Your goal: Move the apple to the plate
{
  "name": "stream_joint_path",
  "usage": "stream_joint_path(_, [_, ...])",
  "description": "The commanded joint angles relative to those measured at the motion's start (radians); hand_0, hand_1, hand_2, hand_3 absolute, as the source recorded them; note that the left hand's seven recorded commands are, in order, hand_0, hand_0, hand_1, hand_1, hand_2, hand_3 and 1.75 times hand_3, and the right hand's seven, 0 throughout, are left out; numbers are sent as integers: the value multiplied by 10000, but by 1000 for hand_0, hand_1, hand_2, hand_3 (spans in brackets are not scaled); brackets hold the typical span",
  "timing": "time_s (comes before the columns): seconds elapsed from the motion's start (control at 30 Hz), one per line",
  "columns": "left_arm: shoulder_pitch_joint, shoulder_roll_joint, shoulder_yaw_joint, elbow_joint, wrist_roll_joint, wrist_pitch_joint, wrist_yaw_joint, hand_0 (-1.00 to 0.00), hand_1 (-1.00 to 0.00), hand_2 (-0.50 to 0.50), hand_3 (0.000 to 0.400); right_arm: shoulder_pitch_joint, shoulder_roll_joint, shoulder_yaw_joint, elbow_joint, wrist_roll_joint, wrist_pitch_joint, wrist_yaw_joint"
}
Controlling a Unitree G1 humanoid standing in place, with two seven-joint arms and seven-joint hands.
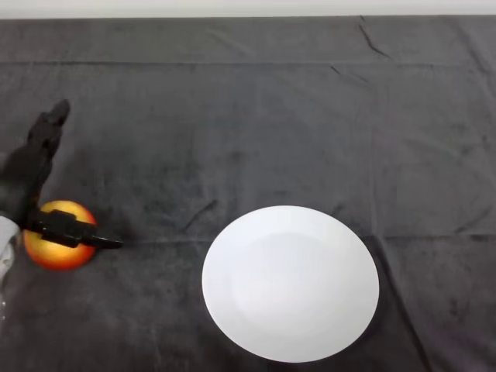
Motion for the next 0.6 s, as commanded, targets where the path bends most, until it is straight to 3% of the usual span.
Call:
stream_joint_path(0.03, [349, 54, -233, -538, 271, 294, -77, 0, 0, 0, 0, 14, -295, -142, -33, -24, 66, 6])
stream_joint_path(0.33, [1002, 497, -856, -2100, 923, 1784, -440, 0, 0, 0, 0, 13, -288, -131, -45, -24, 61, 6])
stream_joint_path(0.6, [1967, 1112, -1316, -4319, 1670, 3313, -663, 0, 0, 0, 0, 12, -281, -118, -58, -24, 54, 6])
